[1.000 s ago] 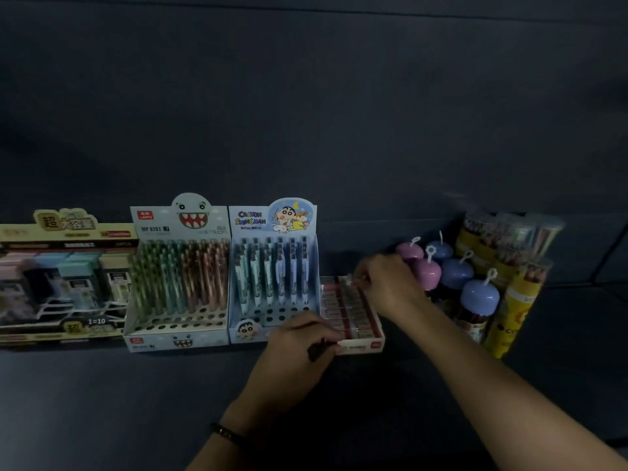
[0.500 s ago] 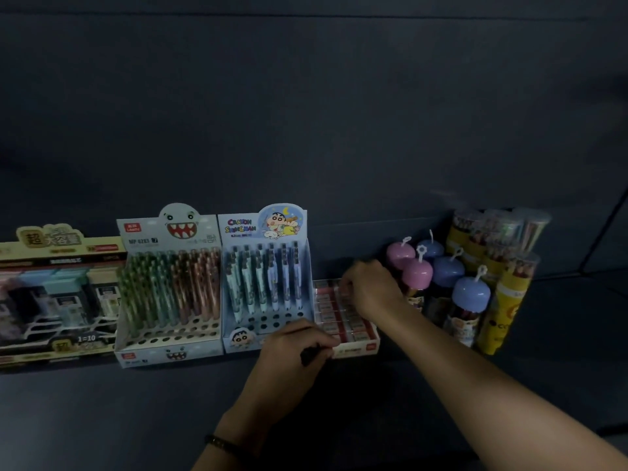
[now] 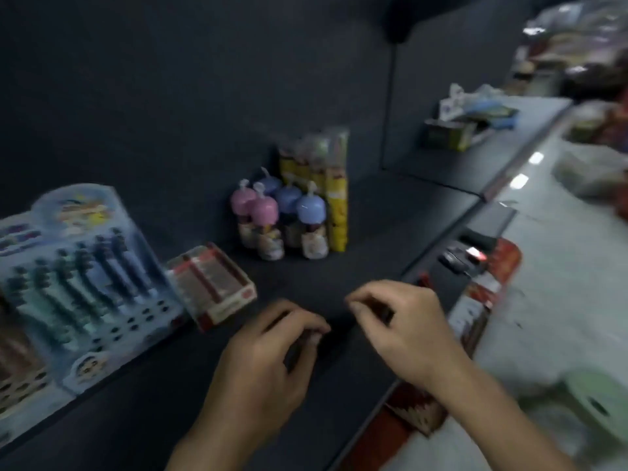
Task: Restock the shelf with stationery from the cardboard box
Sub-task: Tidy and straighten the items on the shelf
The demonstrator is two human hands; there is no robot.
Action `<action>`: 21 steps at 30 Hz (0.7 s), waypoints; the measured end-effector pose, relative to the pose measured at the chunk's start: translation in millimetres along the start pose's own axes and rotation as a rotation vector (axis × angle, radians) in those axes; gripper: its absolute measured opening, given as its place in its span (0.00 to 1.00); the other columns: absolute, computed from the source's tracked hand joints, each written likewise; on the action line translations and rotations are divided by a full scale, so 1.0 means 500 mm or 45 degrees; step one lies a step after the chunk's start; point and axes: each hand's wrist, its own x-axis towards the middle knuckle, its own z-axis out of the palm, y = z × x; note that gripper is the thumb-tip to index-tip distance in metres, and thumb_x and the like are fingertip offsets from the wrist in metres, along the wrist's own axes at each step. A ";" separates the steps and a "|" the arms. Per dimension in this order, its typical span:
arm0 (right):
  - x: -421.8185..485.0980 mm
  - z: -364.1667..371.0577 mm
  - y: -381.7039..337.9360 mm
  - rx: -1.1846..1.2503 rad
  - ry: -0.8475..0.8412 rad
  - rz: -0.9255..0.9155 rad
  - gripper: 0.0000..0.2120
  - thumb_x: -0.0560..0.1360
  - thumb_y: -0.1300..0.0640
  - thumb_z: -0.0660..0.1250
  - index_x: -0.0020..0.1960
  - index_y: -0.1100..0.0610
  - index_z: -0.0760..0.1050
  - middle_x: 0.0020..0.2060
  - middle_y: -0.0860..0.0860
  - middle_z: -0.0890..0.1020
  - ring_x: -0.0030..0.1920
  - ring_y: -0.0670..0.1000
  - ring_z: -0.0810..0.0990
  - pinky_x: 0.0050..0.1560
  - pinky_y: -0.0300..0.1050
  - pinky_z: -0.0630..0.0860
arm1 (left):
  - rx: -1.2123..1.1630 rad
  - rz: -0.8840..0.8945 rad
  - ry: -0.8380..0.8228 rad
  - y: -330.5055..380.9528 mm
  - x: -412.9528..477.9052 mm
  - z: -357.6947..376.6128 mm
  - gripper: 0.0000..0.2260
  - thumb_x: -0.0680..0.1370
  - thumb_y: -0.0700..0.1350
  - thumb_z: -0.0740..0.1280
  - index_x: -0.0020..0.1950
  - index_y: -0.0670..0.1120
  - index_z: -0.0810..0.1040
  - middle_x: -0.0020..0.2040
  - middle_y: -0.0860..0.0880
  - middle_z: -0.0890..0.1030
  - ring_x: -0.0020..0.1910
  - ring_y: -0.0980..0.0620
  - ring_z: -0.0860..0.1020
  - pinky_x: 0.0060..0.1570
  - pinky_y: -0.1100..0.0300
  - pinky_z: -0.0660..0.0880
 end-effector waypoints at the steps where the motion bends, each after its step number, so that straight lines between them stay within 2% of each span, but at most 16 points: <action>1: -0.050 -0.024 0.025 -0.022 0.078 0.110 0.03 0.77 0.55 0.73 0.48 0.48 0.86 0.44 0.38 0.86 0.46 0.37 0.83 0.50 0.31 0.75 | -0.055 0.008 -0.136 0.028 0.000 0.032 0.08 0.80 0.44 0.72 0.55 0.57 0.81 0.51 0.60 0.78 0.48 0.58 0.80 0.45 0.59 0.77; 5: -0.291 -0.118 0.131 -0.083 0.235 0.654 0.05 0.78 0.57 0.74 0.45 0.47 0.86 0.39 0.35 0.85 0.40 0.38 0.83 0.42 0.32 0.75 | -0.096 0.138 -0.578 0.135 -0.033 0.223 0.07 0.80 0.54 0.68 0.57 0.61 0.75 0.51 0.61 0.76 0.48 0.58 0.78 0.44 0.53 0.78; 8: -0.459 -0.159 0.206 -0.188 0.111 0.952 0.04 0.78 0.54 0.74 0.46 0.45 0.85 0.38 0.39 0.85 0.40 0.39 0.83 0.45 0.37 0.77 | -0.097 0.200 -0.784 0.187 -0.070 0.353 0.07 0.80 0.56 0.66 0.58 0.60 0.76 0.54 0.61 0.77 0.52 0.59 0.79 0.48 0.55 0.79; 10: -0.594 -0.225 0.250 -0.182 0.119 1.202 0.04 0.78 0.53 0.73 0.46 0.43 0.82 0.38 0.41 0.85 0.39 0.41 0.83 0.44 0.37 0.77 | -0.122 0.264 -0.960 0.251 -0.103 0.452 0.07 0.81 0.56 0.67 0.58 0.60 0.77 0.54 0.62 0.78 0.54 0.61 0.78 0.51 0.58 0.78; 12: -0.728 -0.297 0.286 -0.182 0.194 1.421 0.04 0.79 0.54 0.72 0.47 0.46 0.82 0.38 0.44 0.85 0.38 0.43 0.83 0.40 0.34 0.76 | -0.142 0.326 -1.128 0.319 -0.135 0.545 0.06 0.81 0.57 0.66 0.58 0.61 0.76 0.53 0.62 0.78 0.53 0.61 0.77 0.52 0.58 0.78; 13: -0.797 -0.330 0.307 -0.185 0.211 1.524 0.03 0.79 0.55 0.71 0.48 0.50 0.83 0.41 0.46 0.87 0.40 0.46 0.85 0.41 0.36 0.78 | -0.142 0.362 -1.204 0.359 -0.149 0.590 0.06 0.82 0.57 0.66 0.58 0.61 0.76 0.52 0.62 0.77 0.52 0.61 0.77 0.52 0.58 0.78; 15: -0.926 -0.392 0.344 -0.223 0.222 1.677 0.07 0.80 0.54 0.69 0.54 0.54 0.84 0.49 0.49 0.88 0.49 0.51 0.86 0.51 0.44 0.80 | -0.105 0.431 -1.337 0.433 -0.182 0.683 0.06 0.82 0.58 0.66 0.57 0.61 0.76 0.51 0.62 0.77 0.51 0.60 0.76 0.52 0.58 0.78; 16: -0.985 -0.422 0.360 -0.230 0.223 1.748 0.08 0.80 0.53 0.69 0.56 0.53 0.84 0.51 0.49 0.87 0.53 0.52 0.85 0.53 0.46 0.79 | -0.083 0.460 -1.388 0.468 -0.197 0.730 0.06 0.82 0.59 0.66 0.57 0.62 0.77 0.50 0.62 0.78 0.50 0.60 0.76 0.53 0.57 0.78; 19: -1.154 -0.498 0.414 -0.163 0.224 1.939 0.08 0.81 0.48 0.68 0.56 0.49 0.82 0.49 0.47 0.86 0.50 0.49 0.83 0.47 0.44 0.76 | -0.004 0.493 -1.548 0.571 -0.248 0.868 0.06 0.81 0.60 0.65 0.55 0.62 0.76 0.49 0.62 0.78 0.49 0.60 0.77 0.52 0.56 0.79; 21: -1.255 -0.538 0.464 -0.120 0.258 2.038 0.08 0.80 0.45 0.68 0.55 0.46 0.81 0.48 0.46 0.85 0.48 0.47 0.82 0.46 0.44 0.78 | 0.016 0.505 -1.642 0.633 -0.280 0.961 0.05 0.82 0.60 0.65 0.55 0.62 0.76 0.49 0.62 0.78 0.49 0.60 0.77 0.52 0.58 0.78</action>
